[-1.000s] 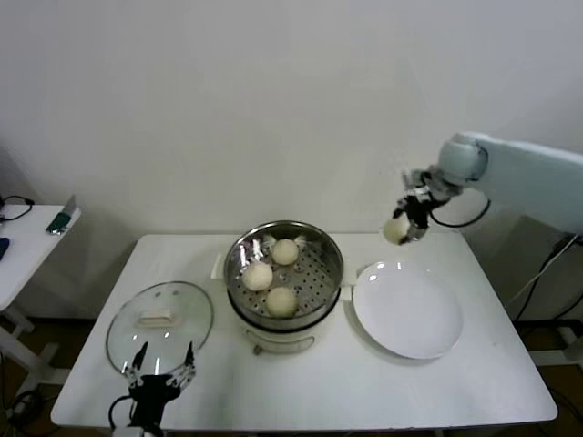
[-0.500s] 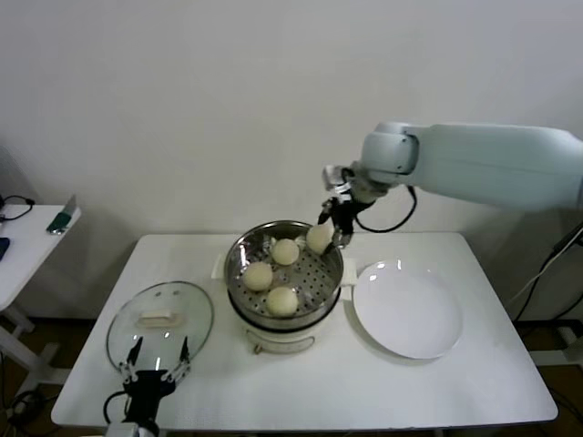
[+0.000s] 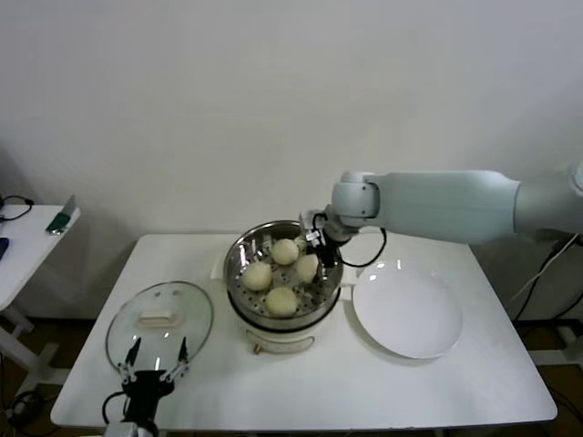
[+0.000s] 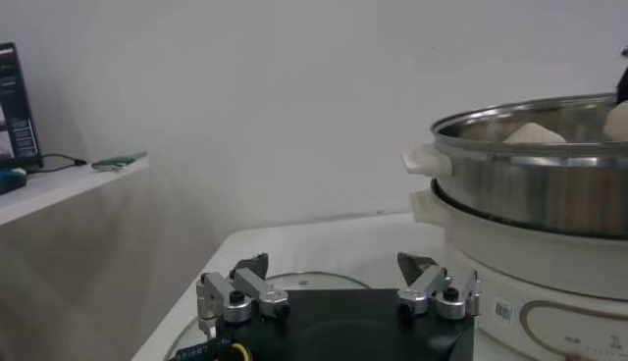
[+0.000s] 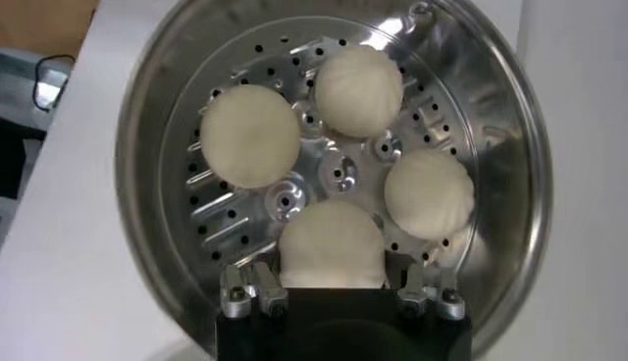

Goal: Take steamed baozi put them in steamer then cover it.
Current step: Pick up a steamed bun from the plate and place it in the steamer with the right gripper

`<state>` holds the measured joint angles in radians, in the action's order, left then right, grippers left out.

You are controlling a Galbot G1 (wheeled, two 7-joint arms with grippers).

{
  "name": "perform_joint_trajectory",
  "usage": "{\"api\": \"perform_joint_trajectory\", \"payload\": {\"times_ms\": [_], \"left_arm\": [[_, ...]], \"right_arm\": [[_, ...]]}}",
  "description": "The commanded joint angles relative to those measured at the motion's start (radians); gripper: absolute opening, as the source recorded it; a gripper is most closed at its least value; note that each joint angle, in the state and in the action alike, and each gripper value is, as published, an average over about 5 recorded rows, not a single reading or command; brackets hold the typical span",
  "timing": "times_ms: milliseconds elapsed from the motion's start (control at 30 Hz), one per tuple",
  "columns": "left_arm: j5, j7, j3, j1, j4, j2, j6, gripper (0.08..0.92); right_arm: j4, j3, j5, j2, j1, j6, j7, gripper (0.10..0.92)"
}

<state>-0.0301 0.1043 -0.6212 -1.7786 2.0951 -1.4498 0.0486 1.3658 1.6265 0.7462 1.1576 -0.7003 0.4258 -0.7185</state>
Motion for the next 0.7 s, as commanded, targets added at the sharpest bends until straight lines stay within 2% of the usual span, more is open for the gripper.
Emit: {"api": "perform_joint_trajectory", "payload": {"times_ms": [33, 267, 500, 567, 700], "left_arm": [[-0.001, 0.0, -0.001, -0.003, 0.003, -0.001, 0.002, 0.823], [-0.002, 0.001, 0.001, -0.006, 0.01, 0.002, 0.012, 0.823], [0.019, 0.012, -0.001, -0.007, 0.027, 0.007, 0.069, 0.823], [0.028, 0.017, -0.001, -0.006, 0.029, 0.009, 0.084, 0.823], [0.067, 0.031, -0.008, 0.003, 0.023, 0.011, 0.078, 0.823]], "right_arm": [[-0.051, -0.03, -0.06, 0.024, 0.078, 0.006, 0.016, 0.689], [-0.056, -0.045, -0.016, 0.017, 0.022, -0.05, -0.054, 0.812], [-0.03, -0.136, 0.182, -0.093, -0.056, -0.067, -0.074, 0.823], [-0.021, -0.188, 0.248, -0.149, -0.047, -0.049, -0.025, 0.823], [-0.008, -0.409, 0.318, -0.267, 0.096, -0.033, 0.254, 0.823]]}}
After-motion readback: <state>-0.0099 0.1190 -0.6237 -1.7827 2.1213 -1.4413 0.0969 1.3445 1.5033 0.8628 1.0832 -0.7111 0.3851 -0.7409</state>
